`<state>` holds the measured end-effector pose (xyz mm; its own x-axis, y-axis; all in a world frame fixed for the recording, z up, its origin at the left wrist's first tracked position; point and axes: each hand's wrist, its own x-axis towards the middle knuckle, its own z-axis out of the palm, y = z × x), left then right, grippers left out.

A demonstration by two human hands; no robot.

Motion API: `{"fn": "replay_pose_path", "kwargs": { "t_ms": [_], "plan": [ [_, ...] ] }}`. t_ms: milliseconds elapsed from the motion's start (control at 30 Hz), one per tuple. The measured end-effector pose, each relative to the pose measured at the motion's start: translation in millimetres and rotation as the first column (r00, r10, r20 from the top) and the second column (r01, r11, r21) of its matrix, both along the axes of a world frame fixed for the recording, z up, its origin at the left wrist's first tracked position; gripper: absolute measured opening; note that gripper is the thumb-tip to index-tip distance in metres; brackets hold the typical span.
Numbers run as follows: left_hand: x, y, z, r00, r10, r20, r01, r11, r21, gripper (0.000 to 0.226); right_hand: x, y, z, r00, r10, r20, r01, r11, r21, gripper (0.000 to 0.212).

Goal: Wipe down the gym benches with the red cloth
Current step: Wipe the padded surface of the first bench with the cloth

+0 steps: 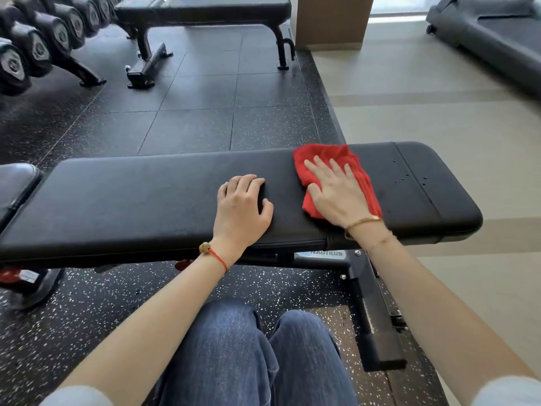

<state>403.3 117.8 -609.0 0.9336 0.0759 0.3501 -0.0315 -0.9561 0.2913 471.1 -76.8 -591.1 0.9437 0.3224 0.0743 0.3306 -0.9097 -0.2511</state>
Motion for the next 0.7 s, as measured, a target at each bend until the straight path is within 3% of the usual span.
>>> {"fn": "replay_pose_path", "kwargs": {
  "t_ms": [200, 467, 700],
  "plan": [
    [0, 4, -2, 1.000, -0.020, -0.006, 0.020, 1.000, -0.004, 0.043, -36, -34, 3, 0.989, 0.145, -0.003, -0.145, 0.989, 0.020, 0.065],
    [0, -3, 1, 1.000, 0.000, -0.006, 0.000, 0.999, 0.036, 0.045, 46, -23, 3, 0.982, -0.183, -0.045, 0.183, 0.983, -0.015, 0.056],
    [0, 0, 1, 1.000, 0.001, -0.001, -0.001, 1.000, 0.017, 0.041, -18, -12, 1, 0.993, 0.115, 0.003, -0.115, 0.993, 0.001, 0.058]
  ]
}}
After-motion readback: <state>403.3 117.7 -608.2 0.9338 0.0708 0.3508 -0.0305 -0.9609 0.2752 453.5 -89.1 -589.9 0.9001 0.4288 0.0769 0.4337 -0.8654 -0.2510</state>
